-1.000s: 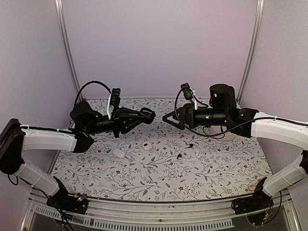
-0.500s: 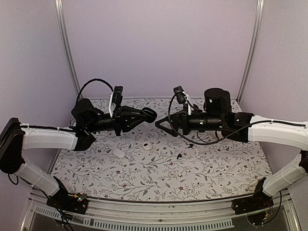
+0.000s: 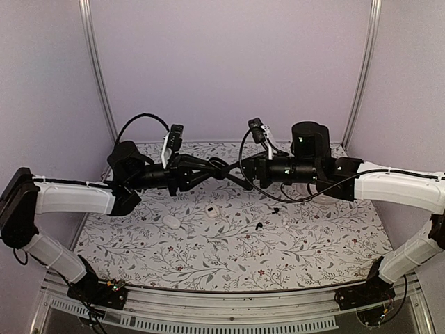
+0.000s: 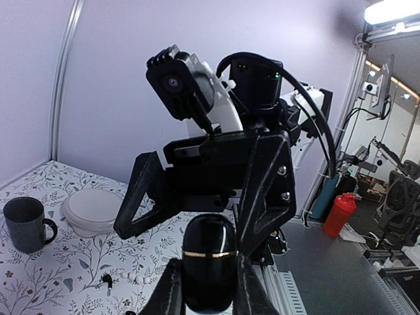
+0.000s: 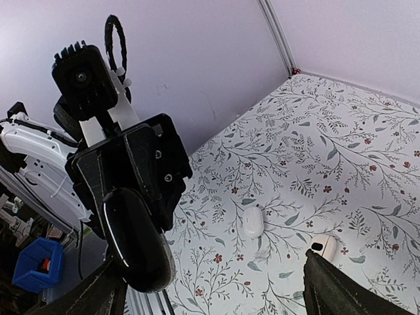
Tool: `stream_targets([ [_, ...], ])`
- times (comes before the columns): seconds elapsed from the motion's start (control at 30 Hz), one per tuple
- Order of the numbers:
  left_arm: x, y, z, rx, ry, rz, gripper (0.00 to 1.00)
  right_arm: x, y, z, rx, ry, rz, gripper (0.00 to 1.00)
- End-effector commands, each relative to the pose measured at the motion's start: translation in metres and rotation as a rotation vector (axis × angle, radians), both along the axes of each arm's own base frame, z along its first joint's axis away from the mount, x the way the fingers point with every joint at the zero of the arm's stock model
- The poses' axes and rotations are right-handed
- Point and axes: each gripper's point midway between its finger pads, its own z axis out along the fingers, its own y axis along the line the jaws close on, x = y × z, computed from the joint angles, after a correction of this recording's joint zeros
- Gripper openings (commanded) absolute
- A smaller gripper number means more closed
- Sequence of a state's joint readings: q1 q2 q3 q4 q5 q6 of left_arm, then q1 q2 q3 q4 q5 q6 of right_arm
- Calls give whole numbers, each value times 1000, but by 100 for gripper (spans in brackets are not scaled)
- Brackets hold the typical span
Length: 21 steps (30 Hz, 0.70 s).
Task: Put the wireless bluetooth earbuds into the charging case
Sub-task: Open the charging case.
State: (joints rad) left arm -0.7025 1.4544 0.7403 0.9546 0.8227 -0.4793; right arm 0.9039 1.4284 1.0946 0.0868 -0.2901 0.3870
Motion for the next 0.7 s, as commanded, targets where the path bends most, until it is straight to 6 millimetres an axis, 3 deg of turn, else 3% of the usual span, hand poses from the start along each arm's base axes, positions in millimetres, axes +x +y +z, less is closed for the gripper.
stream_targets([
  [0.0,-21,-6,12,-11,-43,-110,0,23,-20,9,30,29,-90,93],
  [0.33,-26,-7,10,0,-38,-133,0,26,-21,9,39,49,-92,93],
  [0.67,-12,-7,7,6,-23,-51,0,1,-14,12,71,98,41,90],
])
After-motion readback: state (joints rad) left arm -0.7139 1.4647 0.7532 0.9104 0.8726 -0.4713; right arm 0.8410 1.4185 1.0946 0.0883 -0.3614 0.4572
